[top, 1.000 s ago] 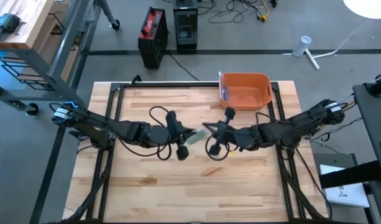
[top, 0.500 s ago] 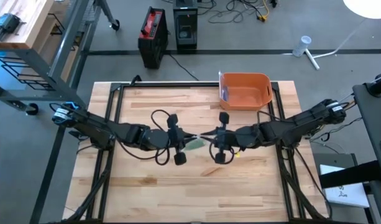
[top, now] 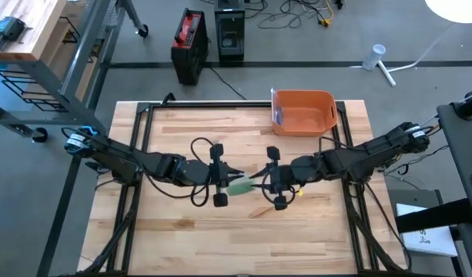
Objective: Roll bandage
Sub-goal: Close the transparent zip bag
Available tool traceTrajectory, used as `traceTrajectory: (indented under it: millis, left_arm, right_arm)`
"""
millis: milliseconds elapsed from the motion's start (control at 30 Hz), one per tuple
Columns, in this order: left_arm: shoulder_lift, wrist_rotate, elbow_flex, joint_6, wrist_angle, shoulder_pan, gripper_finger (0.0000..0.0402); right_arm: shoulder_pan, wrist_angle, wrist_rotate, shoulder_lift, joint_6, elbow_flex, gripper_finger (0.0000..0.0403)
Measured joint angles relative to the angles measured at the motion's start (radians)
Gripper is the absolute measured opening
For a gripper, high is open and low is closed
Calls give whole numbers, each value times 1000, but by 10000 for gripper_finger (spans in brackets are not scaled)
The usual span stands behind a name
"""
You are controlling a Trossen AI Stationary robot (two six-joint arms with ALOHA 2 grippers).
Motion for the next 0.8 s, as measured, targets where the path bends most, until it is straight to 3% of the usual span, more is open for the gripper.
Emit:
traceTrajectory:
  millis: [167, 400, 633, 800]
  left_arm:
    - [0, 25, 0, 0, 3, 0, 11]
    - [0, 52, 0, -4, 6, 1, 11]
    - [0, 56, 2, -25, 9, 1, 23]
    - [0, 56, 2, -31, 9, 1, 29]
  right_arm:
    - [-1, 12, 89, 0, -3, 0, 85]
    - [-2, 43, 92, 25, -23, 0, 61]
    - [-2, 80, 92, 29, -38, 0, 6]
    - [-2, 79, 92, 29, -39, 0, 3]
